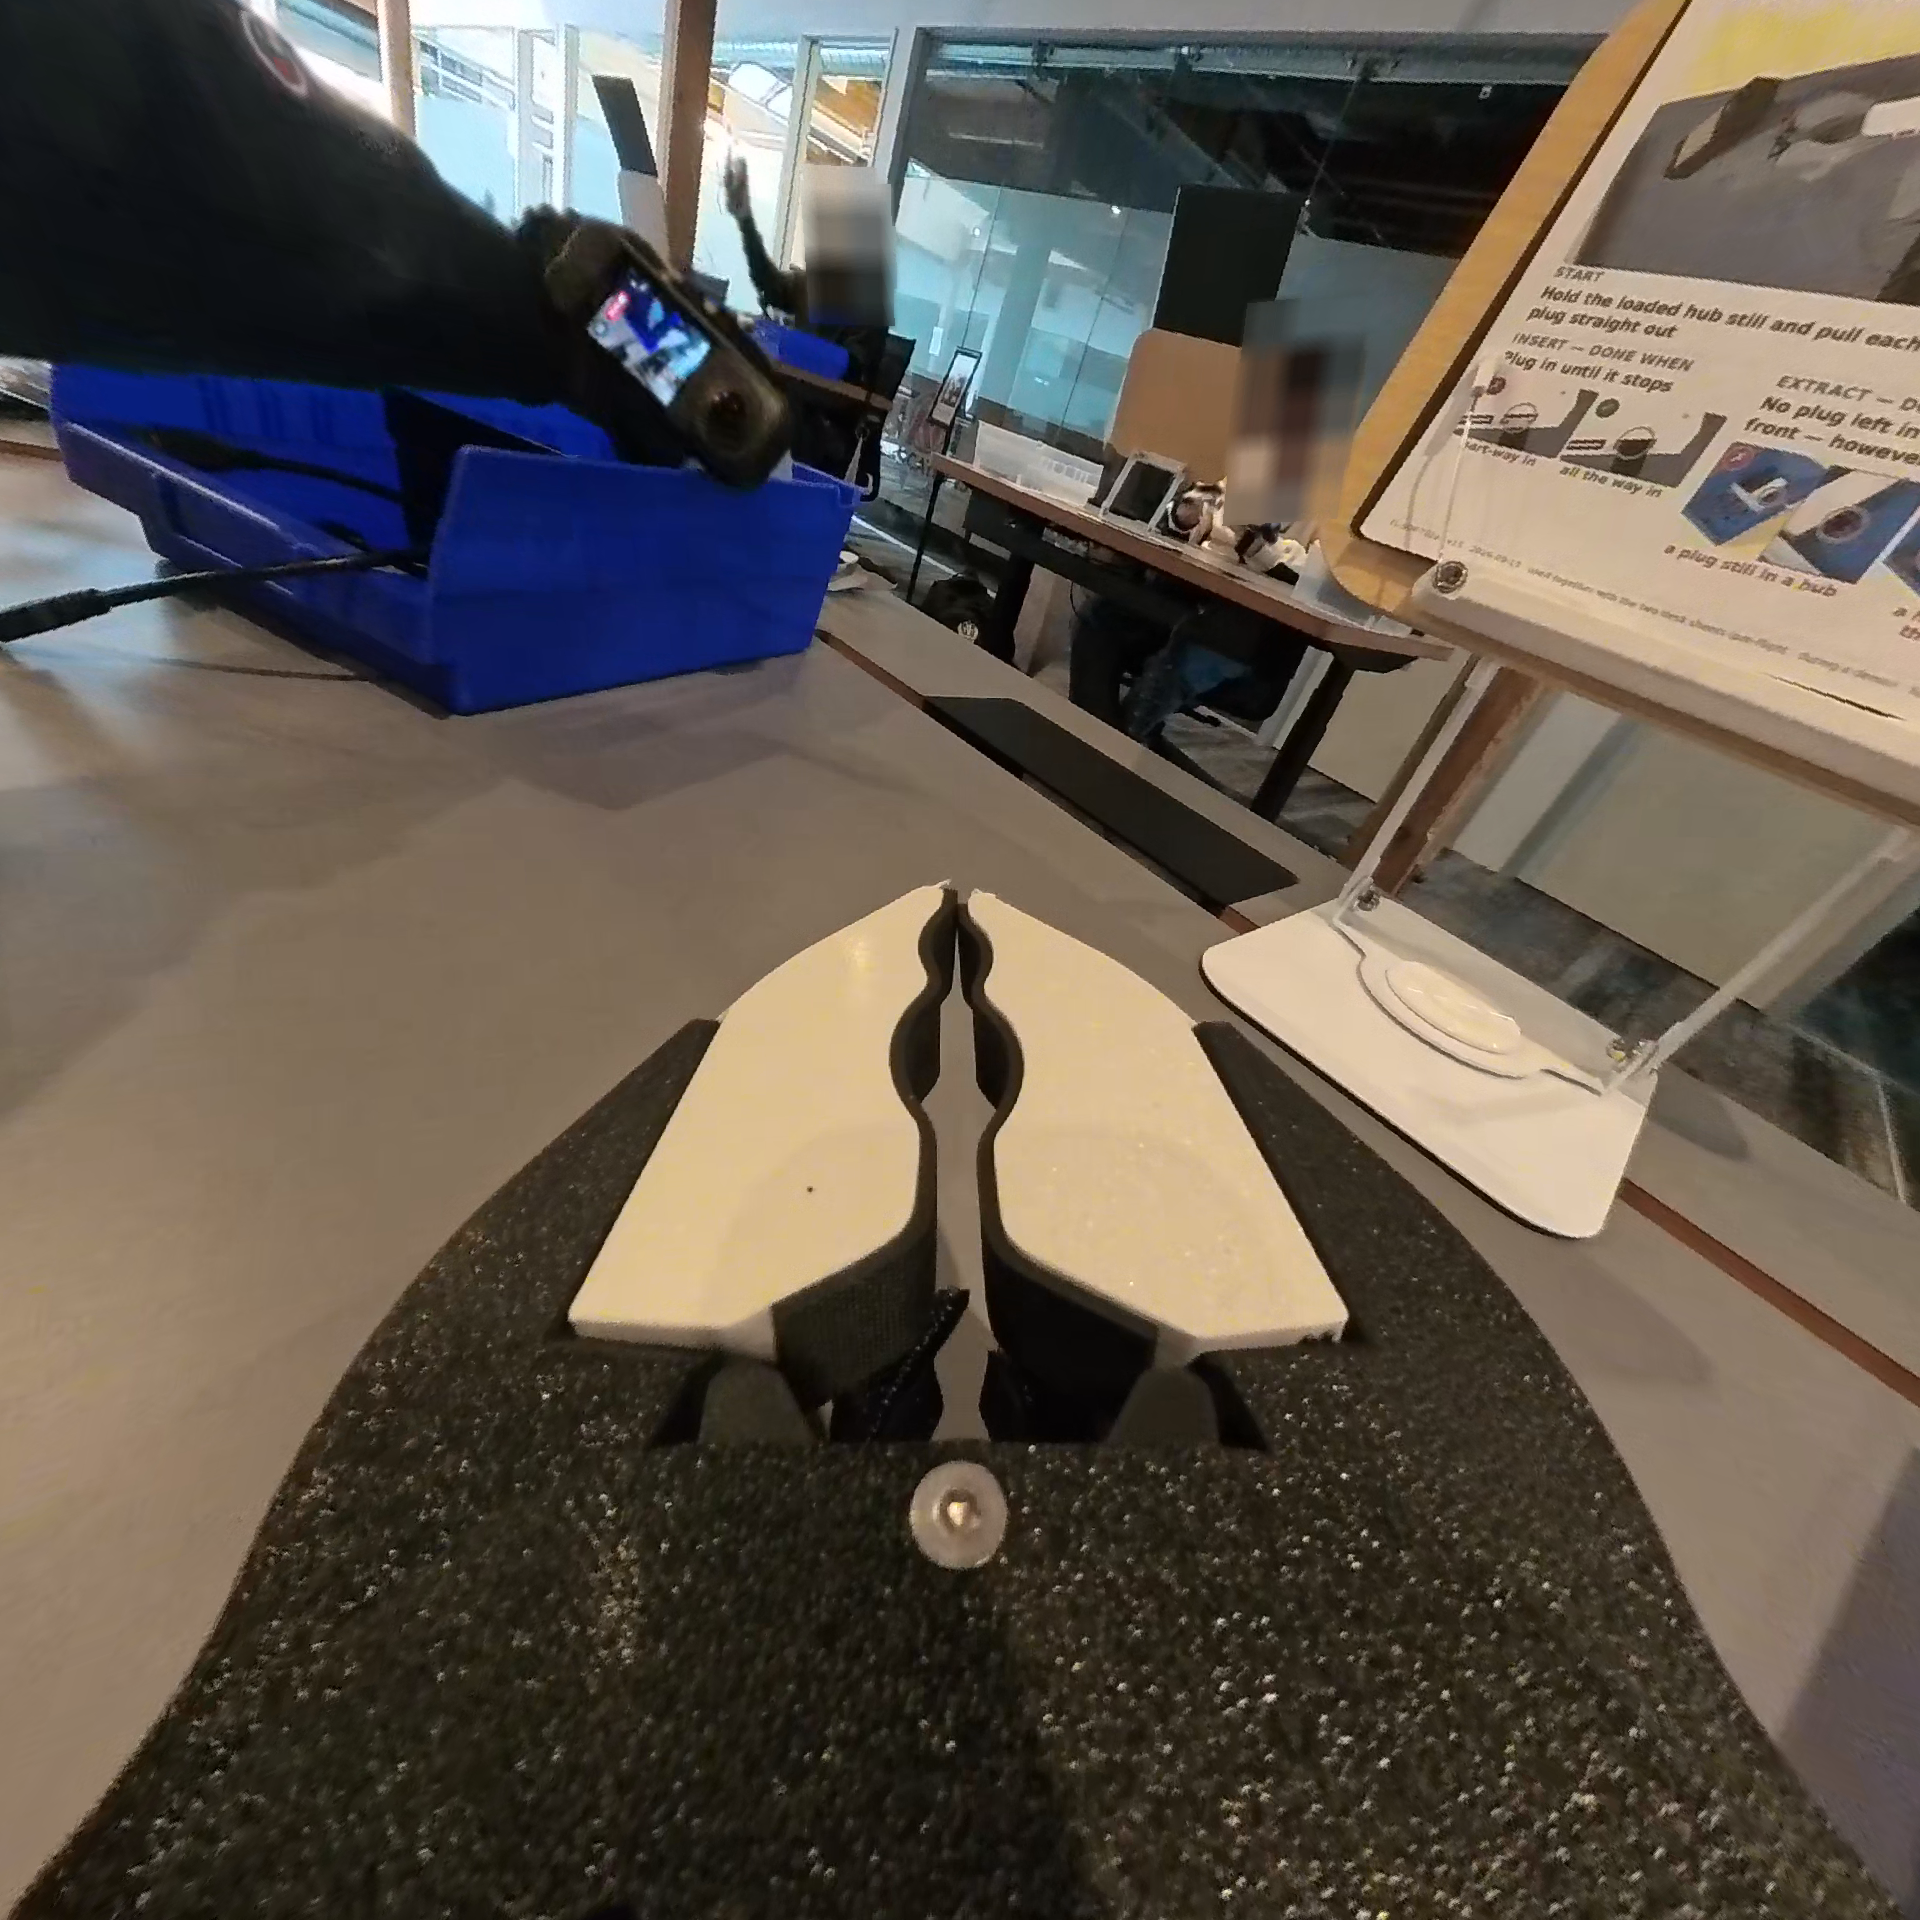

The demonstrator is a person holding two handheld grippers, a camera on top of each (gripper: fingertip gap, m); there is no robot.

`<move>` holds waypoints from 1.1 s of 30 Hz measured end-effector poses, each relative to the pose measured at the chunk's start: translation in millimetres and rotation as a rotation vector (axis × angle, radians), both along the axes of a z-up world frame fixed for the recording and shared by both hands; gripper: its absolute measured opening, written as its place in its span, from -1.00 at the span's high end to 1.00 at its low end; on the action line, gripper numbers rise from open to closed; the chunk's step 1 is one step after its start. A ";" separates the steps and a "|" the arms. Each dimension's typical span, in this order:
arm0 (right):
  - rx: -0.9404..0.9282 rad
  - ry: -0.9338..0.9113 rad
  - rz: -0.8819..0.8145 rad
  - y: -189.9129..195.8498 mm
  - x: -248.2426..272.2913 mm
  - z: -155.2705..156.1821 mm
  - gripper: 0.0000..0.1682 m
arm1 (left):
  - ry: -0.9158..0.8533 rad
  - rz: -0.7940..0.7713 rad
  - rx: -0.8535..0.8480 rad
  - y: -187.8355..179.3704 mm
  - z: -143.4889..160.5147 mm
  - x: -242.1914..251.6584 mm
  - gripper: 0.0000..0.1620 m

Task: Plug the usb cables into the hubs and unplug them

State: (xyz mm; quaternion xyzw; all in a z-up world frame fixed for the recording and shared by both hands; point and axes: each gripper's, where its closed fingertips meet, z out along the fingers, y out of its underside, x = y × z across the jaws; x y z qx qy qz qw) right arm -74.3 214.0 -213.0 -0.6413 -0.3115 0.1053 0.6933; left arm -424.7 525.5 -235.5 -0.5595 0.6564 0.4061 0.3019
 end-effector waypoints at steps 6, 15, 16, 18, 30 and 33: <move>0.006 0.028 -0.002 0.3 2.5 2.9 1.00 | -0.187 0.025 0.094 -16.5 63.4 -14.7 0.93; 0.059 0.088 -0.060 -0.1 15.2 14.2 1.00 | -0.398 -0.157 0.263 -86.4 211.8 52.8 0.93; 0.078 0.098 -0.079 -0.5 19.1 17.5 1.00 | -0.426 -0.192 0.239 -98.6 220.6 73.8 0.93; 0.112 0.119 -0.115 -2.1 27.1 23.7 1.00 | -0.485 -0.274 0.132 -127.6 226.2 122.3 0.93; 0.263 0.127 -0.235 -17.8 48.9 46.0 1.00 | -0.242 -0.542 -0.669 -259.0 74.3 310.4 0.93; 0.264 0.124 -0.255 -16.8 52.1 46.0 1.00 | -0.214 -0.531 -0.733 -261.6 42.9 332.7 0.92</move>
